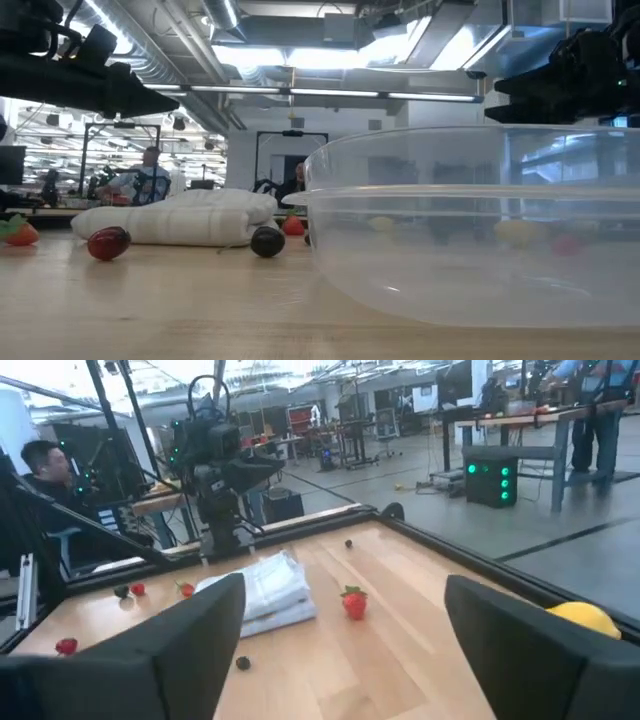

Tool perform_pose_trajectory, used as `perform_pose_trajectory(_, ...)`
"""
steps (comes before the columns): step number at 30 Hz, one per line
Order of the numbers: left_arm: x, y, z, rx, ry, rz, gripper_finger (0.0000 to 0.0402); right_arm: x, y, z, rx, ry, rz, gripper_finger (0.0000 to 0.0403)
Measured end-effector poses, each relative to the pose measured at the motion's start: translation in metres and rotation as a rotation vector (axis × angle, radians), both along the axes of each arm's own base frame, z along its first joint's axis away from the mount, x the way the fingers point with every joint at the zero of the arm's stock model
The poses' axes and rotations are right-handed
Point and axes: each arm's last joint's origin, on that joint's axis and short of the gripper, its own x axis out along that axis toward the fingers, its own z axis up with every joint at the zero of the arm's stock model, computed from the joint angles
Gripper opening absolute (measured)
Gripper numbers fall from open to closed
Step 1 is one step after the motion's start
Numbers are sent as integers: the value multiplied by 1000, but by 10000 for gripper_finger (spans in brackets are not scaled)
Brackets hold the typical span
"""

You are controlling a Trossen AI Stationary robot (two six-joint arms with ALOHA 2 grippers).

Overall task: Pick and placing Produce into tupperware
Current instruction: Put the bottom lemon into the transparent container

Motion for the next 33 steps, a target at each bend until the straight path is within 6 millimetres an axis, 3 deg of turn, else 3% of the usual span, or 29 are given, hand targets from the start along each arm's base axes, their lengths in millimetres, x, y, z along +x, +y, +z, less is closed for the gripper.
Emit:
perform_pose_trajectory(9,-1,0,9,12,-105,-1,126,10,-4,34,-63,140,-17,342)
perform_pose_trajectory(17,-1,0,8,8,-86,-1,126,47,-13,61,75,591,20,341)
perform_pose_trajectory(25,-1,0,8,8,-86,-1,126,90,8,56,231,1035,152,337)
perform_pose_trajectory(33,-1,0,8,9,-86,0,126,113,32,21,101,1304,192,320)
